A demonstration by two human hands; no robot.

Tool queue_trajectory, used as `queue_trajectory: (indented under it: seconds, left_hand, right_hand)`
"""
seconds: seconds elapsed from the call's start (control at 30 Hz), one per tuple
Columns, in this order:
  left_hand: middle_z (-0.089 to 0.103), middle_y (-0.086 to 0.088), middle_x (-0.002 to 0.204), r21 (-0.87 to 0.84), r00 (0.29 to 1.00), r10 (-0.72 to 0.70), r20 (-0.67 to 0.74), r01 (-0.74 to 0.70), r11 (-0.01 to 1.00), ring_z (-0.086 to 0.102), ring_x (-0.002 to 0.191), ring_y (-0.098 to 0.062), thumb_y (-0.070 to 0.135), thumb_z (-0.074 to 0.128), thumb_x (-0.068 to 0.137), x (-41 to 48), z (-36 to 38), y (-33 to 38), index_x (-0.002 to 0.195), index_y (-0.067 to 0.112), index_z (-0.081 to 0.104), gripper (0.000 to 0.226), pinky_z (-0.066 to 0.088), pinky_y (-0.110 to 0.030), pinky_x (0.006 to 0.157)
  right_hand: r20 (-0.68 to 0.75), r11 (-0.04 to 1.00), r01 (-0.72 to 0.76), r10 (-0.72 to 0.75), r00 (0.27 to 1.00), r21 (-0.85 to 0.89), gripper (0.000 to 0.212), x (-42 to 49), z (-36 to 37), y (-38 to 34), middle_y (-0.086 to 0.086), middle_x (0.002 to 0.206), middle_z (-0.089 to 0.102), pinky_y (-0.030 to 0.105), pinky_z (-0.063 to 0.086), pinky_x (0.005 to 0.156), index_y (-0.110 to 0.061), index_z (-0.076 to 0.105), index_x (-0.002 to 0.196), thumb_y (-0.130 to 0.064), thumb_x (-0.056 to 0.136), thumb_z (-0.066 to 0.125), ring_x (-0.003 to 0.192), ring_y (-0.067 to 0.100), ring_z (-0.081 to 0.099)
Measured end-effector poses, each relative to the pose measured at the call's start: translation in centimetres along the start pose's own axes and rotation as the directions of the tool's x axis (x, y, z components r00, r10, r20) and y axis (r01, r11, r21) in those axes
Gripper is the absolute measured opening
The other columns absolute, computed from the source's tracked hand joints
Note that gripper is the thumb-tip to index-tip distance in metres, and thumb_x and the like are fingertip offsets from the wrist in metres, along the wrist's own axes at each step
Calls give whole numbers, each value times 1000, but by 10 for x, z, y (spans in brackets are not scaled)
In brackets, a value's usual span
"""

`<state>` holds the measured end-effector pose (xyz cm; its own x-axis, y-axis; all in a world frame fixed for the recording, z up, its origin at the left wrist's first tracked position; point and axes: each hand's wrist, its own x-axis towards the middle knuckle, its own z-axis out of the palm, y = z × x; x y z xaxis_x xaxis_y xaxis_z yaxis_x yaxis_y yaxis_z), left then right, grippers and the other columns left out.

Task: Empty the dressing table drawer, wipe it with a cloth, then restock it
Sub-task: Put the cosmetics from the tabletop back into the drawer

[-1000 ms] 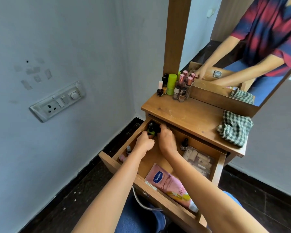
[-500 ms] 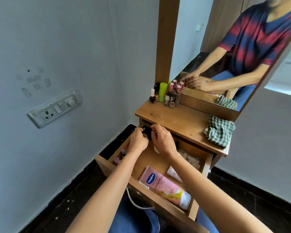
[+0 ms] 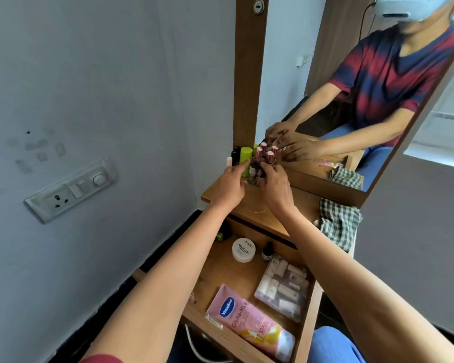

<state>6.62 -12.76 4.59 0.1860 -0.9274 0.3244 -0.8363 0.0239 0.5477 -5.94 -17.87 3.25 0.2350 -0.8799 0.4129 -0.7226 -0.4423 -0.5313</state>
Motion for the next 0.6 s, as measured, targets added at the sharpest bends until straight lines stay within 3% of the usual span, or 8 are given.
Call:
queue_trajectory:
  seconds: [0.1,0.23,0.43,0.6]
  left_hand:
    - [46,-13,133,102,998,62,25,-64,993,58,106,-26,12,47,97,16,9,-3,148,29,31,56,53,-35,86]
    - [46,-12,128,193,995,74,66,-85,978,55,106,-27,12,43,99,24,19,-8,147,28,33,52,54,-37,80]
    - [52,-10,126,132,994,99,-47,-92,987,56,110,-26,12,50,96,32,22,-1,128,14,49,32,52,-35,84]
    - [64,-8,105,93,989,129,-70,-122,988,64,91,-20,15,57,94,32,22,4,115,10,48,24,55,-34,75]
  right_hand:
    - [12,999,25,-25,1000,-26,45,3,4,5,16,121,50,44,50,85,-8,46,139,-8,94,51,113,34,51]
    - [-50,998,53,-55,997,-23,31,5,4,7,14,113,51,39,50,76,-8,55,122,-11,91,58,104,32,56]
    - [-108,998,47,-42,993,39,20,7,3,13,11,105,57,39,50,71,-9,55,108,-15,90,60,91,27,58]
    - [-119,972,22,6,993,232,17,5,2,19,6,103,61,41,53,79,-11,58,106,-12,89,61,92,20,59]
